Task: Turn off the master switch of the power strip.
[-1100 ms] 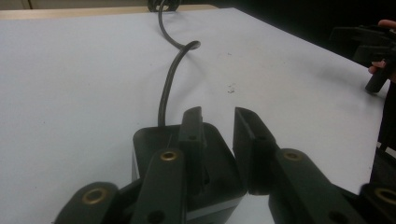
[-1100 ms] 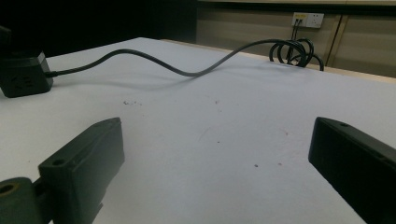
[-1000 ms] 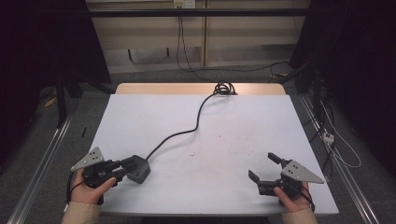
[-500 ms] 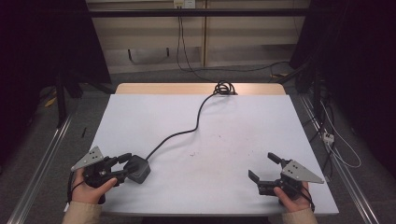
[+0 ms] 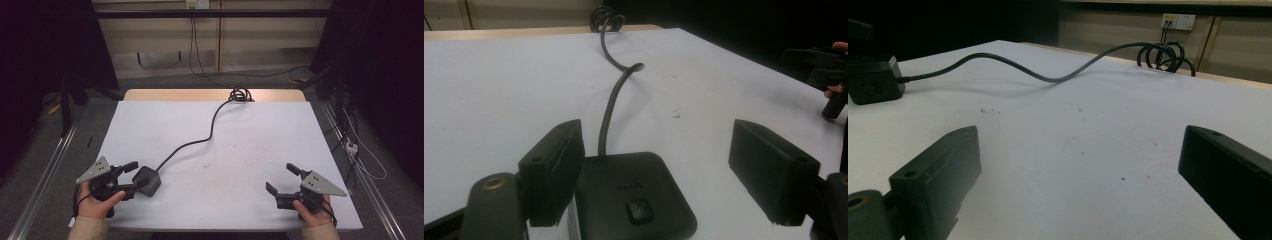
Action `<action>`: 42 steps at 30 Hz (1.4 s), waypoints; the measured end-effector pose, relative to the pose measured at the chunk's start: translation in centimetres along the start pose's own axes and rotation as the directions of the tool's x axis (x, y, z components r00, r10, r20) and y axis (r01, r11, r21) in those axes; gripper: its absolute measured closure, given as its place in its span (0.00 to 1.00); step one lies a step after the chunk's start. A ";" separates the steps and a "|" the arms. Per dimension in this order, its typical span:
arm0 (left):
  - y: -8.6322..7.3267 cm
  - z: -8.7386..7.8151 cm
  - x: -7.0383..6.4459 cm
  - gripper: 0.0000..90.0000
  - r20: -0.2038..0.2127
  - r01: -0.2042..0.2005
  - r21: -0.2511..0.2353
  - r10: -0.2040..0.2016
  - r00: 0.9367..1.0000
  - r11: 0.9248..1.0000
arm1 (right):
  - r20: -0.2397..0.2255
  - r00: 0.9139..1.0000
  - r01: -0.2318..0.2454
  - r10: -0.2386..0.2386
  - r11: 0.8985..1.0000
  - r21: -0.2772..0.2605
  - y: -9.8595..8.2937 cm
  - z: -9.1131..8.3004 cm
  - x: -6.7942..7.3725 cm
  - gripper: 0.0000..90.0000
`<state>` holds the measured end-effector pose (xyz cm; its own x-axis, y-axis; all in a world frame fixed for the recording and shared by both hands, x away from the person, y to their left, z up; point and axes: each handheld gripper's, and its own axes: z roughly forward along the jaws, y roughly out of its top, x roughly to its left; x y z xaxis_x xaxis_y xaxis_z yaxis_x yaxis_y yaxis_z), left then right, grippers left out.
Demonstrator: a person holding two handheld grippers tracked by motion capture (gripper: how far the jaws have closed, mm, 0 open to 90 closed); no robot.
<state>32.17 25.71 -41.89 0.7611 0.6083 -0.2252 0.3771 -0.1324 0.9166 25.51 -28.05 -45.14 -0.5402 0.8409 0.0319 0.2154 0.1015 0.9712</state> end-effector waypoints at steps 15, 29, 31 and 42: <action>0.2 1.0 -0.2 0.14 0.004 -0.006 -0.020 0.006 1.000 1.000 | -0.001 1.000 -0.007 0.007 1.000 0.001 0.0 0.0 0.0 0.03; 0.3 2.2 -0.5 0.09 0.000 -0.017 -0.013 0.017 1.000 1.000 | 0.001 1.000 -0.003 0.003 1.000 0.000 0.0 -0.1 0.0 0.03; 0.3 2.3 -0.5 0.08 0.003 -0.019 -0.019 0.019 1.000 1.000 | 0.003 1.000 -0.003 0.003 1.000 -0.001 0.0 -0.1 0.0 0.03; 0.2 3.1 -0.8 0.06 0.003 -0.033 -0.034 0.033 0.999 0.999 | 0.003 1.000 -0.007 0.007 1.000 0.000 -0.1 -0.1 0.0 0.03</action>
<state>33.23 22.76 -42.54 0.7748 0.6011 -0.1958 0.3338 -0.1261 0.9342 25.40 -28.13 -45.17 -0.5362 0.8432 0.0381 0.2188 0.0952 0.9711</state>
